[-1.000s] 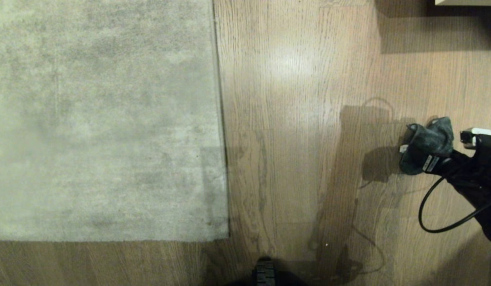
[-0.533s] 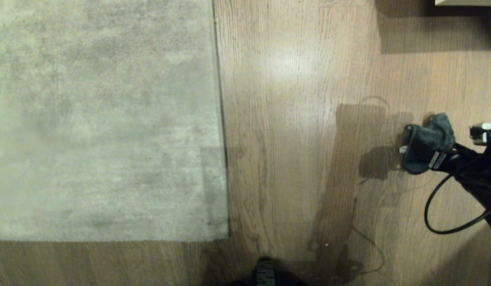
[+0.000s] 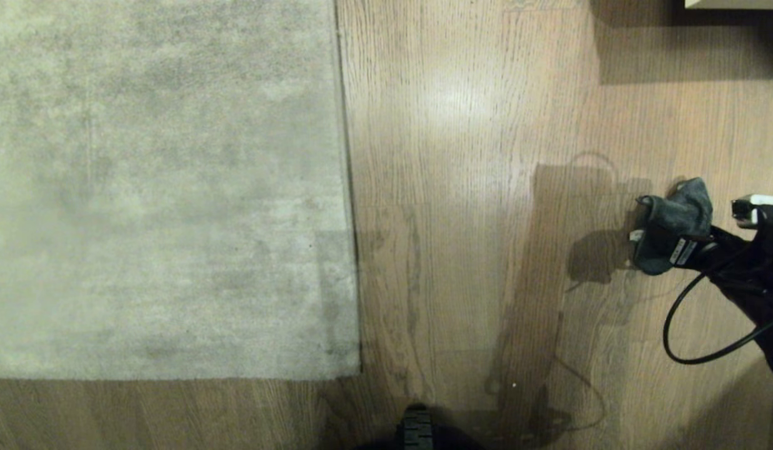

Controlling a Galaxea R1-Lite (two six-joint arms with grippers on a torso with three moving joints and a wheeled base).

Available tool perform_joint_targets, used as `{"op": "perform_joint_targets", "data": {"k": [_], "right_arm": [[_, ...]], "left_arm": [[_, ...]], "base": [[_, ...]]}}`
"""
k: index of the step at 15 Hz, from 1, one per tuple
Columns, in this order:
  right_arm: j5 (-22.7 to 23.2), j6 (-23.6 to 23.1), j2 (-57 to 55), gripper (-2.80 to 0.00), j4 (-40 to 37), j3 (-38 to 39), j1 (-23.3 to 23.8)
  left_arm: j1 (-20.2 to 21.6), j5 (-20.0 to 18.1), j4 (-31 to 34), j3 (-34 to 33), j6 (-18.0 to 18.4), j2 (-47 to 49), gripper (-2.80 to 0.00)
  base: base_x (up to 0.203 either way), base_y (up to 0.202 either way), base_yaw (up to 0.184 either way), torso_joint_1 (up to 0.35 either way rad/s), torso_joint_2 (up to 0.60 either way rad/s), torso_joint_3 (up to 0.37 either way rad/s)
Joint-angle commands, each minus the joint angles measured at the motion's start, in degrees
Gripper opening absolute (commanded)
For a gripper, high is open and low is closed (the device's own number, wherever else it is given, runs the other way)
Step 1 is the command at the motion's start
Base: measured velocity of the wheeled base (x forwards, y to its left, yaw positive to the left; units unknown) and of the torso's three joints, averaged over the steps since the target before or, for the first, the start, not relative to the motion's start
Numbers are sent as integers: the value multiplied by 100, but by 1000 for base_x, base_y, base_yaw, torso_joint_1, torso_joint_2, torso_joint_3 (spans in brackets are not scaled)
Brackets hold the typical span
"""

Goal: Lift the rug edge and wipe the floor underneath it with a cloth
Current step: Pick up the rag

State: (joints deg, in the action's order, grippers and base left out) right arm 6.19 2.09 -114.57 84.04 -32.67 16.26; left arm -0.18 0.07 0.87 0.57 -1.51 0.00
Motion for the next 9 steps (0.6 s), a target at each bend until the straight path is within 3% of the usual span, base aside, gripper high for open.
{"op": "perform_joint_targets", "data": {"k": [1,2,3,9], "right_arm": [[5,-11,-285,0,53,-225,0],[5,-12,-365,0,105,-294,0],[5,-7,-436,-280,243,-317,4],[14,50,-343,-280,411,-256,18]], "left_arm": [[1,1,-4,2,-7,9,-280],[1,1,1,-5,-7,9,-280],[1,1,-3,-2,-7,9,-280],[1,1,1,-4,-1,9,-280]], "base": [[0,0,0,0,0,0],[0,0,0,0,0,0],[0,0,0,0,0,0],[0,0,0,0,0,0]]}}
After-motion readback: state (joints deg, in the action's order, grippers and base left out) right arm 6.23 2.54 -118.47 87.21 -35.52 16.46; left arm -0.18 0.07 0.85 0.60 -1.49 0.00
